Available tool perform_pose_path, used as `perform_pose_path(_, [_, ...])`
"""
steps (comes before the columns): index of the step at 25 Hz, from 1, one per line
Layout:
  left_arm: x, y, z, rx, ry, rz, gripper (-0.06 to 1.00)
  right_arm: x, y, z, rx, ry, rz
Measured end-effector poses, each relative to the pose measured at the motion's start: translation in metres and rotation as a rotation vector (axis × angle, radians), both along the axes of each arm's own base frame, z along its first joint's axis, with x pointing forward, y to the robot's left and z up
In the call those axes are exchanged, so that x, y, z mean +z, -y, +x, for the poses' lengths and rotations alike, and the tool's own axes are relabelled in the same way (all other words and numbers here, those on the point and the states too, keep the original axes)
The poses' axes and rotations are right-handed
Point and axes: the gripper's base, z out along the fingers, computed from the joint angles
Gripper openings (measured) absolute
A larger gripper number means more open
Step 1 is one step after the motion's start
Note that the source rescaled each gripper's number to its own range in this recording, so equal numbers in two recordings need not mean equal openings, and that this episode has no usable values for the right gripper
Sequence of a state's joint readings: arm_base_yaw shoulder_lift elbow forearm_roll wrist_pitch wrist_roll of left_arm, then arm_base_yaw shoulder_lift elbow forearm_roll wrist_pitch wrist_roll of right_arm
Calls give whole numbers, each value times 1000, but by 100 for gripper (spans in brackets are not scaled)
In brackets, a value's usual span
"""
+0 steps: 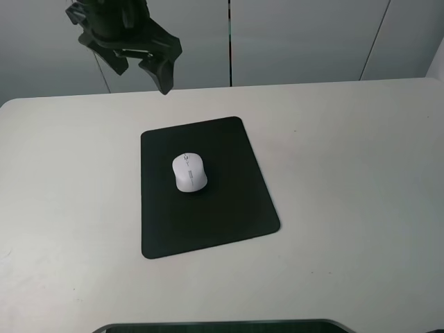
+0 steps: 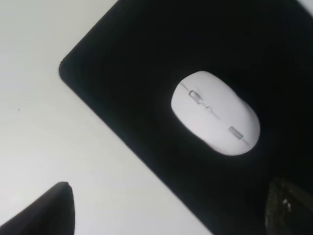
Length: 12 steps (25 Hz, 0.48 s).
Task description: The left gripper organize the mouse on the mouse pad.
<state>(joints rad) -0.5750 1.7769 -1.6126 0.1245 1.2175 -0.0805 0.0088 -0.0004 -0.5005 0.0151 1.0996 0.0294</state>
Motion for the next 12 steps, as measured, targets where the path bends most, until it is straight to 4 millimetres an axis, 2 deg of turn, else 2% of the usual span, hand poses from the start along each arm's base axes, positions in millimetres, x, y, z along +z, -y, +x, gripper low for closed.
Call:
perform_pose_path(5, [3, -35, -18, 57, -19, 12, 100, 0, 0, 0, 0, 0, 0])
perform_pose_path(12, [10, -97, -63, 174, -20, 11, 100, 0, 0, 0, 0, 0, 0])
